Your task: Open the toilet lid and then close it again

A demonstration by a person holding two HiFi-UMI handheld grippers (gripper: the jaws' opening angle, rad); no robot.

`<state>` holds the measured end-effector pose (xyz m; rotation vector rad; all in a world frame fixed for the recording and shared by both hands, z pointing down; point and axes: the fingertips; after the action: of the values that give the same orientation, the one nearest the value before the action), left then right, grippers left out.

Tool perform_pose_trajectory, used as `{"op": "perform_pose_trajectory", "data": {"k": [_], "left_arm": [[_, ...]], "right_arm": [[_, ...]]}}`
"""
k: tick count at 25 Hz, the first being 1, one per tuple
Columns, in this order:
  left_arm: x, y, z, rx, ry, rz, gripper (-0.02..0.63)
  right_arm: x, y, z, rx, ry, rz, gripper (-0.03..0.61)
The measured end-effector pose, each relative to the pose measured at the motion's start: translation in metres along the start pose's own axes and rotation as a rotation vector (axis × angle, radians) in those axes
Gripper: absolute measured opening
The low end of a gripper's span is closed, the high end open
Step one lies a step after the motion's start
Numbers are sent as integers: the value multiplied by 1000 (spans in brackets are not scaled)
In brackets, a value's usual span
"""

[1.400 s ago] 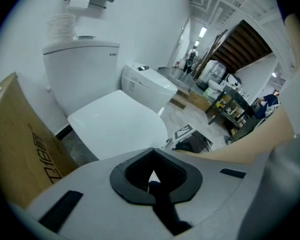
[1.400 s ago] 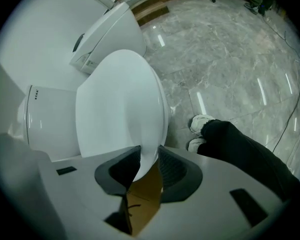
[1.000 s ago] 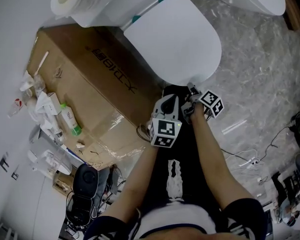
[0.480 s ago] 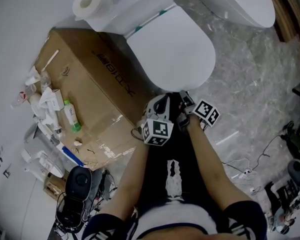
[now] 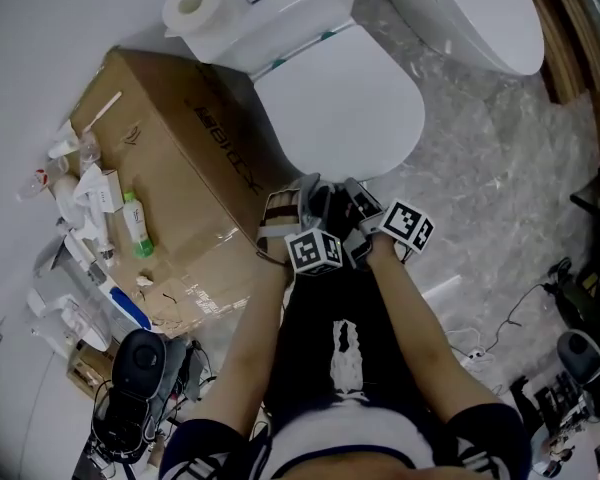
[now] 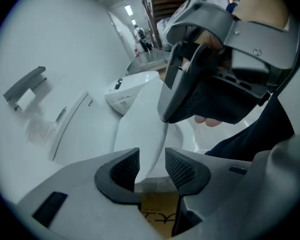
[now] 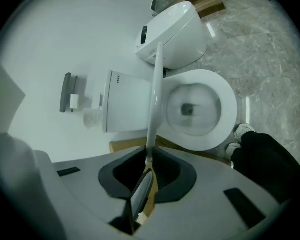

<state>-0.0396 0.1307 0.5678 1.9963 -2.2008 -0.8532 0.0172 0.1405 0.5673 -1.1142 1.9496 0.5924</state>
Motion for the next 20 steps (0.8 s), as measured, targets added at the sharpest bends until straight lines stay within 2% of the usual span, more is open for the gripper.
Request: {"op": "perform_pose_trajectory", "data": {"k": [5,7,10,12,14,18,20], "left_arm": [[13,-5,-7,11,-65,-49,150],[24,-6,-4,18,-105,-30,149],[46,-11,5,11,-172,9,111],[61,-15,9,-2,-208,11,72],[74,-18,12,-14,-232,9,66],[91,-21,17,-39,-223,50,64],[97,-23,18,-43,-207,67,64]], "right_arm": [[30,-8,-3,21,-58,40,38],[45,-11,-4,33,-85,63,38],[66,-15,-8,57,-131,101,38],[77,-20,-10,72,-152,135,38],[91,-25,-14,84,-176,175,38],[114,-32,-22,99,-227,257,40],[122,-35,-24,114,-251,286,63]]}}
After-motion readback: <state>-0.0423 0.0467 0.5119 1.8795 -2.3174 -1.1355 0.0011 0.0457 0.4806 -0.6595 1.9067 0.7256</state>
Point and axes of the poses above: the fingertips, and each gripper's own axes: z backward along the fingers, x to its left, y out of its underside, and after that the axes turned 5 degrees about z, right-handed
